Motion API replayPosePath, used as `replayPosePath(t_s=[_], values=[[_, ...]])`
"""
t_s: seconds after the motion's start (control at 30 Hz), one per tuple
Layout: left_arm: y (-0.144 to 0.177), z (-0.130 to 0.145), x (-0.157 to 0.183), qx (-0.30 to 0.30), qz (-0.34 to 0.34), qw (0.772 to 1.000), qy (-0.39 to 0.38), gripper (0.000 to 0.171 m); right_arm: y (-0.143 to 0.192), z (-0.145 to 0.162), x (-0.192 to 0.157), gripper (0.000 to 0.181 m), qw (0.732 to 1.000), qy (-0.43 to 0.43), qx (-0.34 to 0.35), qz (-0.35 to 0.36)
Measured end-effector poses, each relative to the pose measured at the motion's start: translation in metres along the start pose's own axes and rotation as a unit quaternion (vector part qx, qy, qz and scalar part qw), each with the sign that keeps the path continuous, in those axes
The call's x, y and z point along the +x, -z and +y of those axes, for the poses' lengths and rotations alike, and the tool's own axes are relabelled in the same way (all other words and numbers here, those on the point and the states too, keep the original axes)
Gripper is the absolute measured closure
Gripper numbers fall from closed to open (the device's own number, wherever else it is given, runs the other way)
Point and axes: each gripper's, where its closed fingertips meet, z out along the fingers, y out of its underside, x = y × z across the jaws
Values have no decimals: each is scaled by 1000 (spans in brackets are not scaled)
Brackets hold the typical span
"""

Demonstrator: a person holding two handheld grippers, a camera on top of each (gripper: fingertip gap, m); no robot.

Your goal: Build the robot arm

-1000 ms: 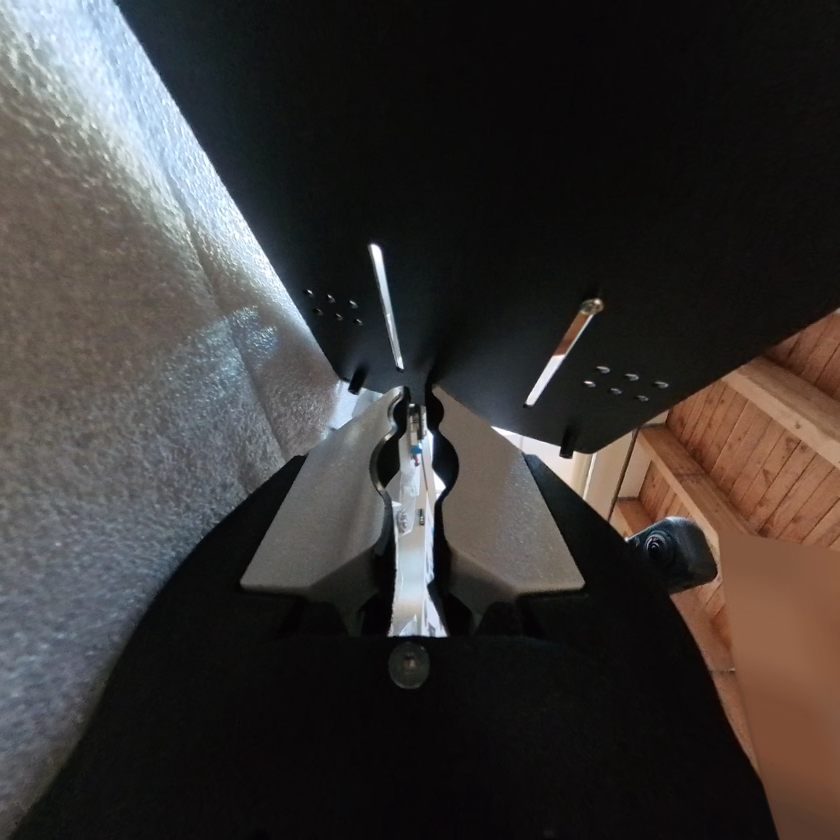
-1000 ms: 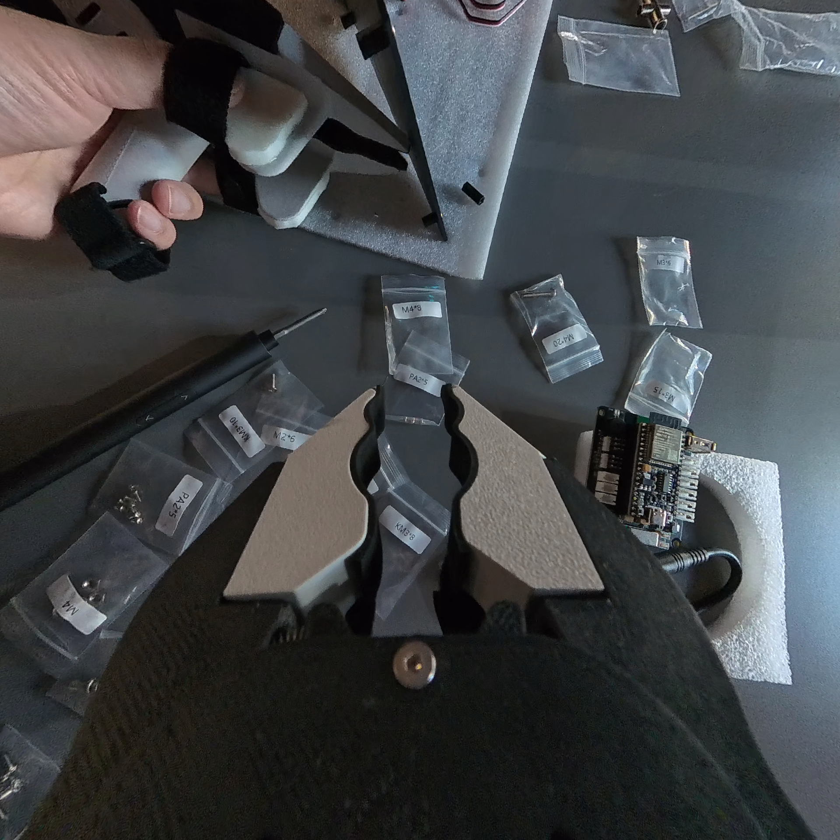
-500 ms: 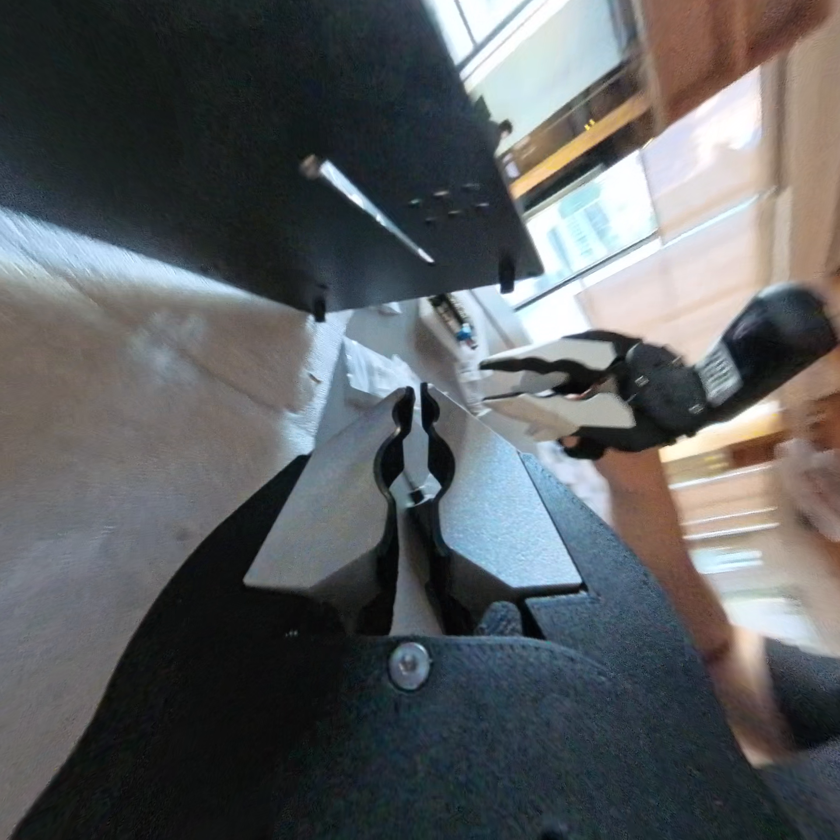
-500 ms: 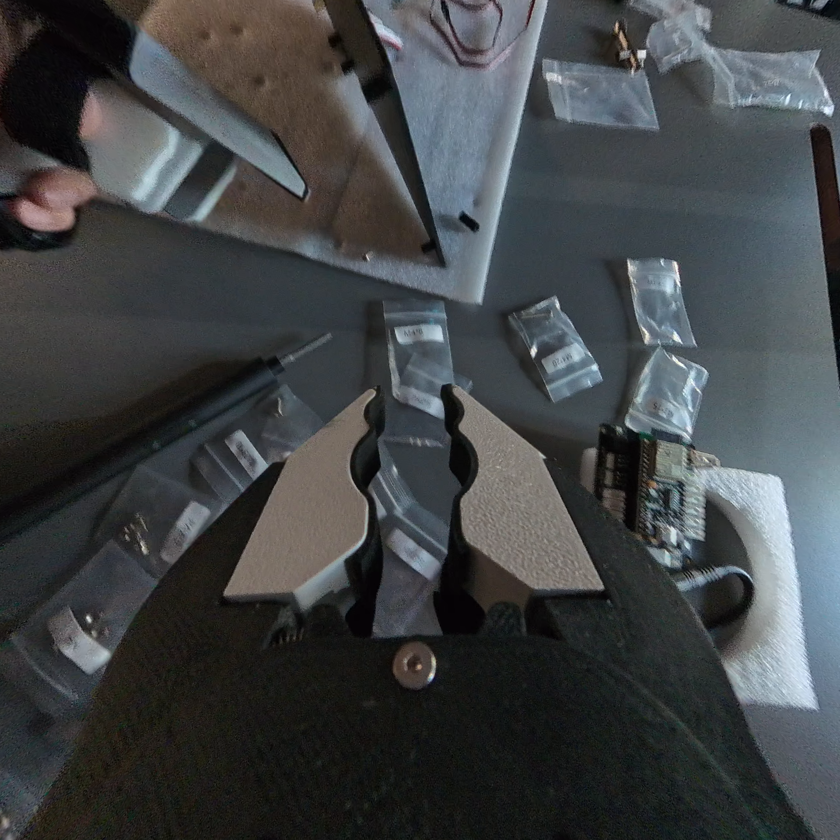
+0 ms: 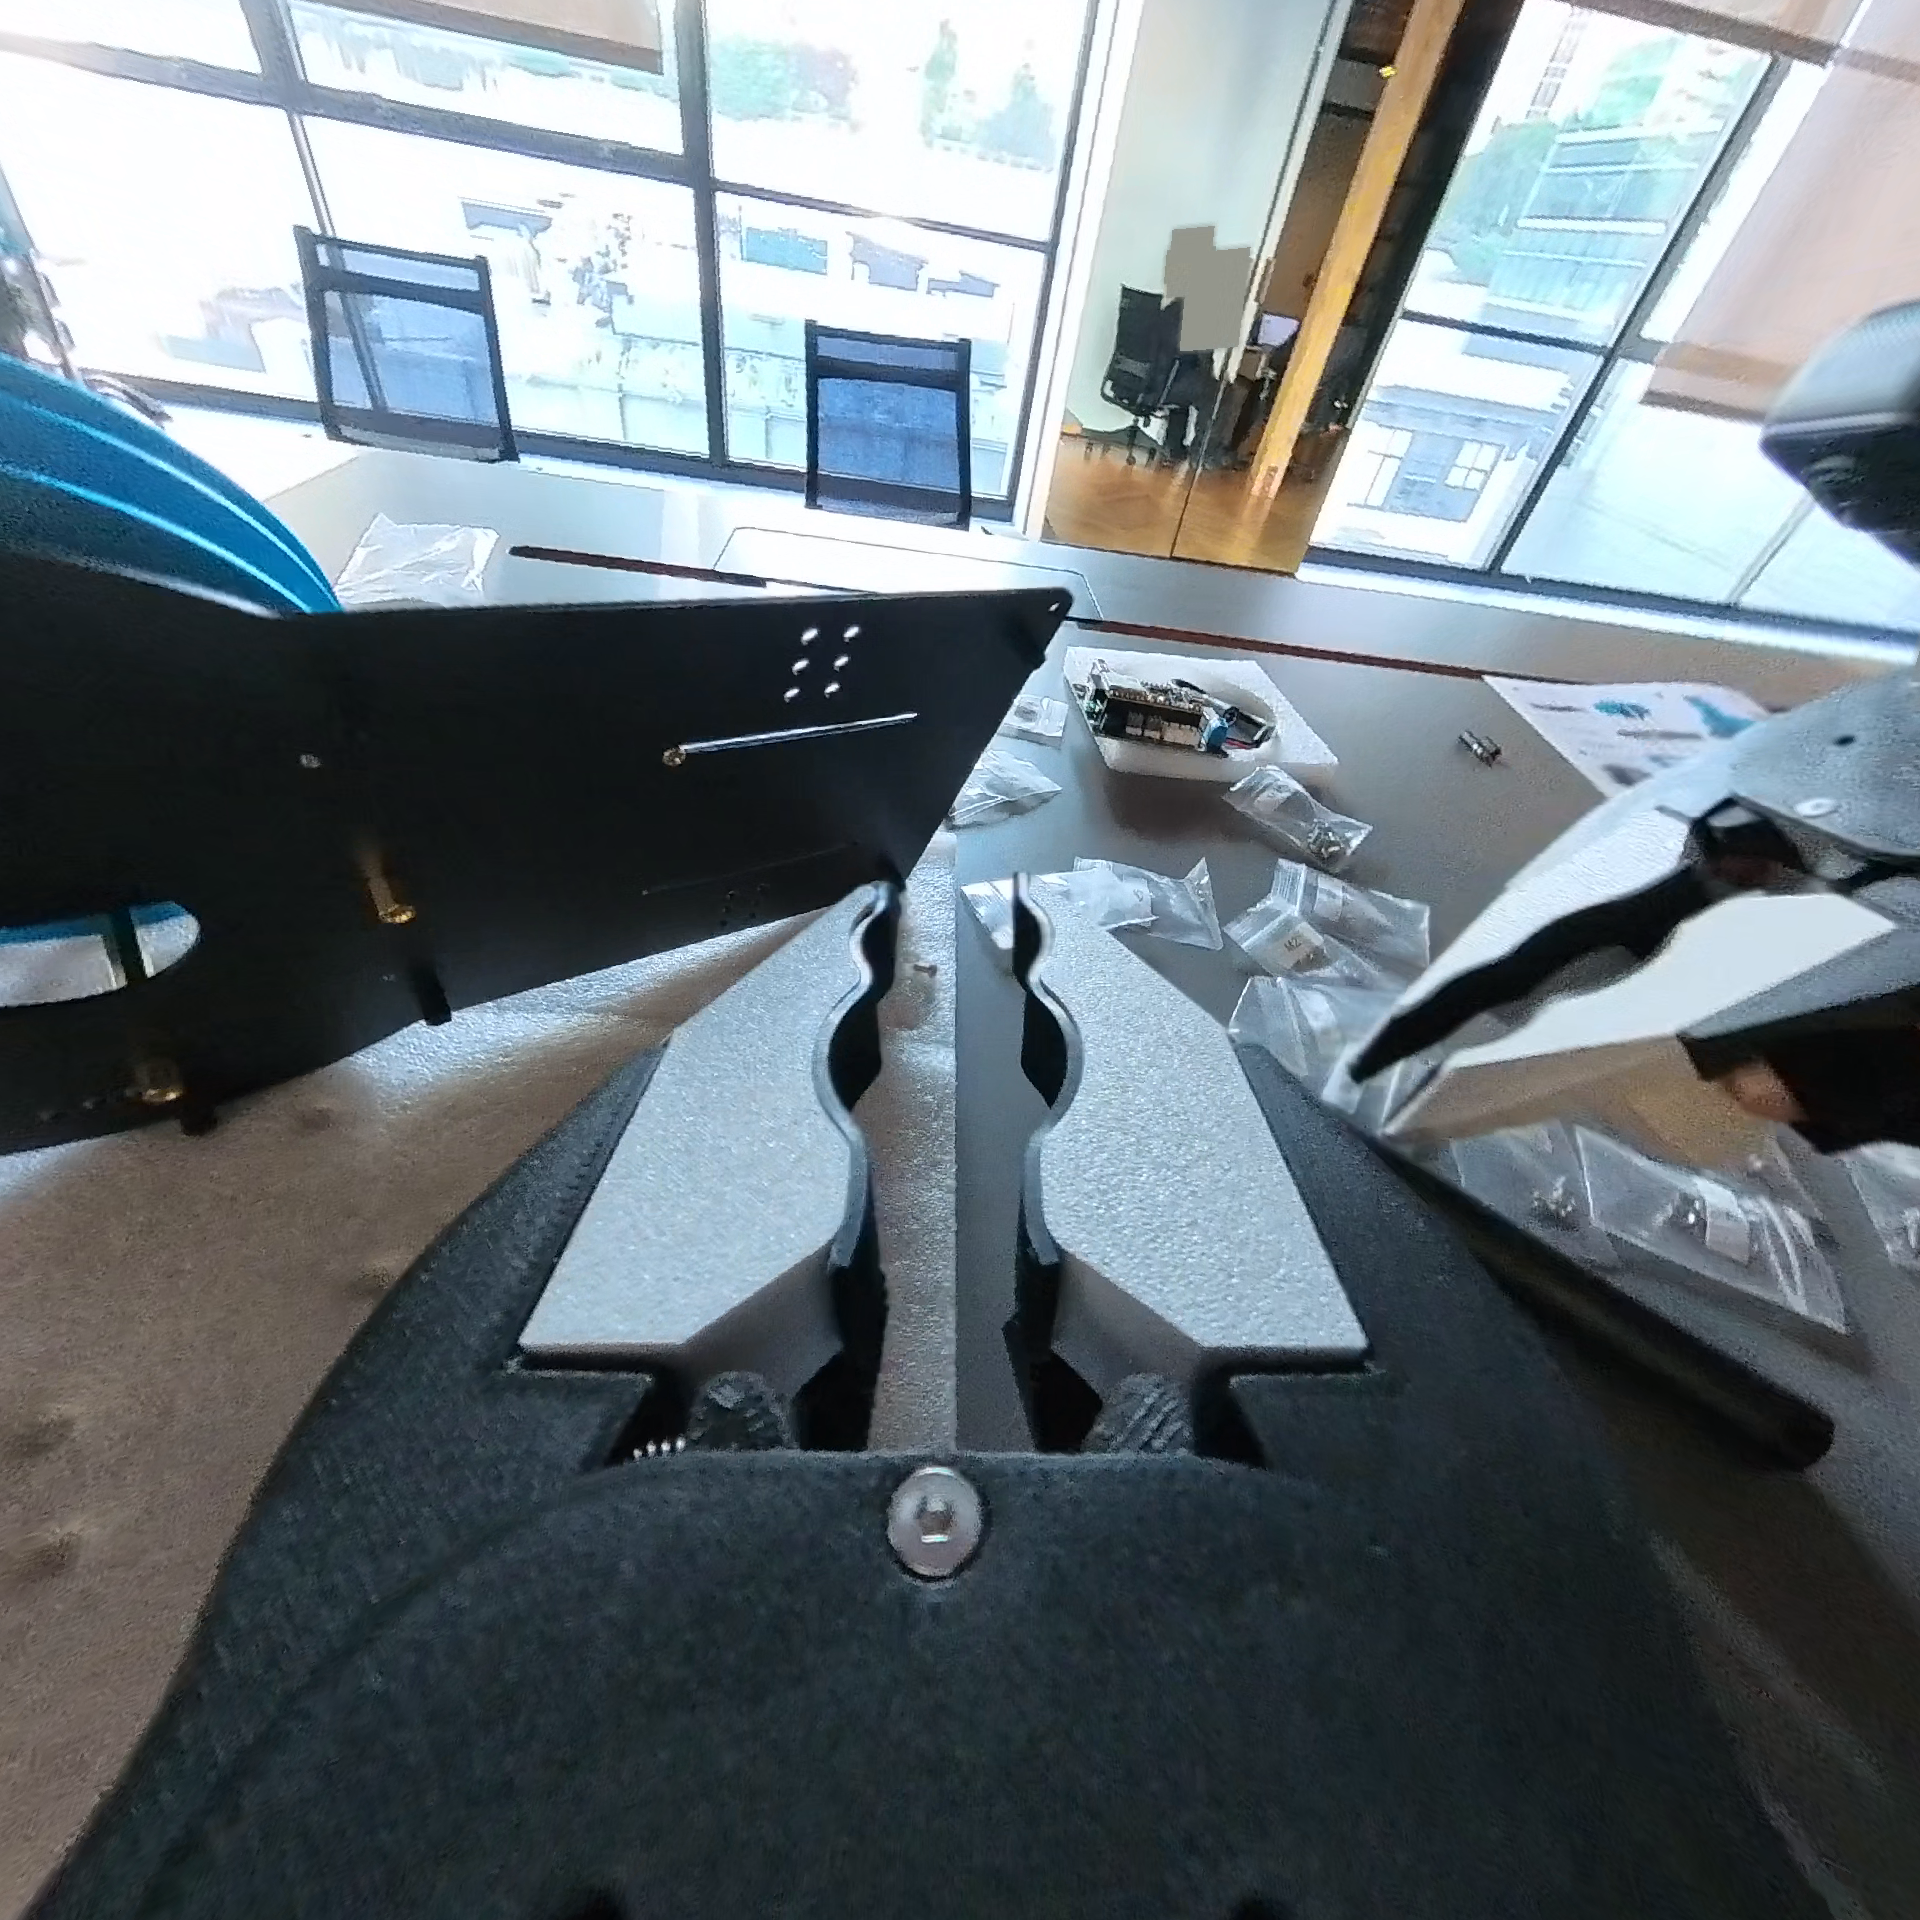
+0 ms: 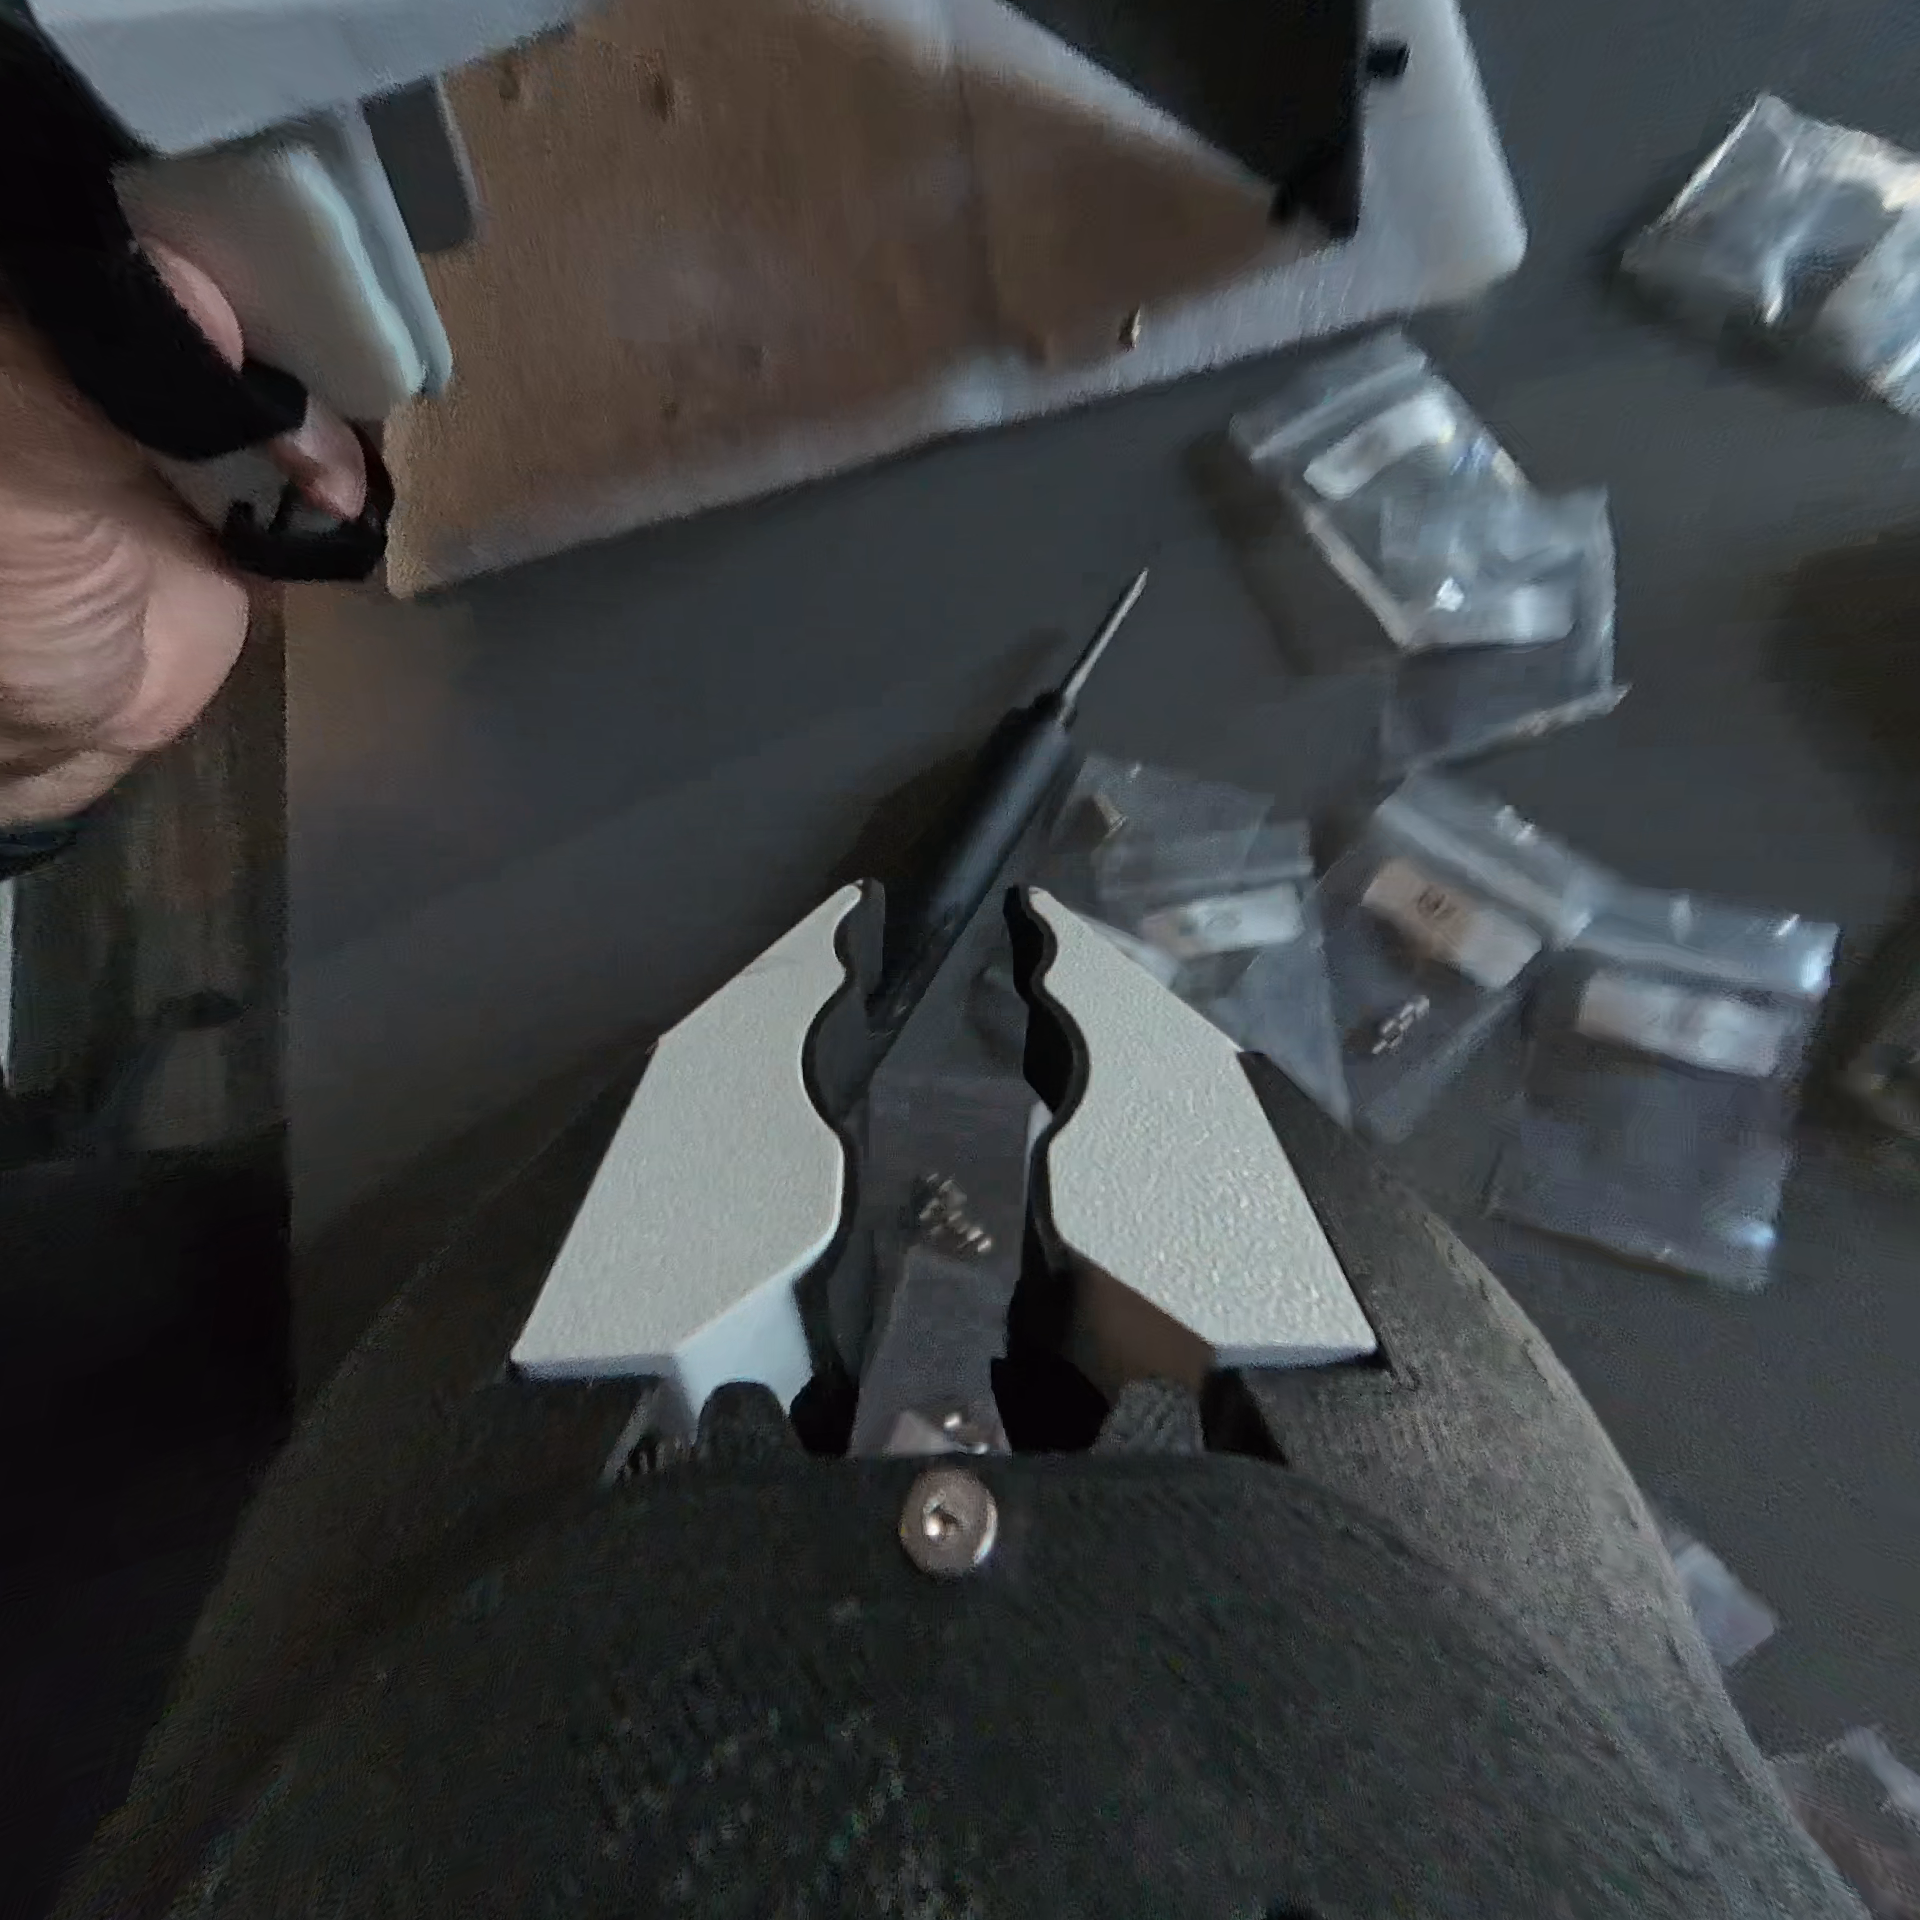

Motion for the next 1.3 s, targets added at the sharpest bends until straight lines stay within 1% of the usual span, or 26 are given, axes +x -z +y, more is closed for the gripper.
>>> replayPosePath(t_s=[0.1,0.13,0.2,0.33,0.4,0.47,0.53,0.6,0.67,0.73,0.83,0.9,0.97,1.1,1.3], values=[[3,-3,2,1,19,1000,-20,151,-3,13,-9,158,999,4,-23,49],[4,-6,4,6,29,999,-25,151,-6,16,-8,155,997,12,-35,72],[7,-13,6,15,52,998,-41,153,-13,18,-9,156,994,16,-49,97],[18,-29,6,39,96,990,-91,154,-19,12,-3,161,986,8,-49,160],[25,-36,3,47,123,984,-118,163,-23,7,-3,163,982,20,-43,181],[34,-42,-1,43,161,978,-128,165,-26,2,-6,164,979,30,-39,195],[45,-47,-9,31,196,970,-138,165,-26,-1,-4,165,972,45,-39,227],[58,-54,-22,26,216,963,-160,168,-27,-3,-1,165,966,53,-37,252],[68,-60,-38,26,222,961,-163,168,-29,-7,2,165,963,46,-33,262],[75,-68,-52,33,228,962,-145,169,-31,-10,6,165,960,37,-33,275],[79,-73,-63,28,251,960,-118,169,-33,-16,13,165,956,40,-24,291],[78,-75,-69,28,253,959,-127,169,-35,-19,16,165,954,44,-22,296],[77,-74,-73,25,249,958,-137,170,-37,-22,17,165,953,50,-18,298],[77,-68,-72,16,260,958,-123,170,-39,-26,18,165,954,59,-18,294],[77,-62,-74,3,259,958,-124,170,-40,-26,20,166,955,65,-42,287]])
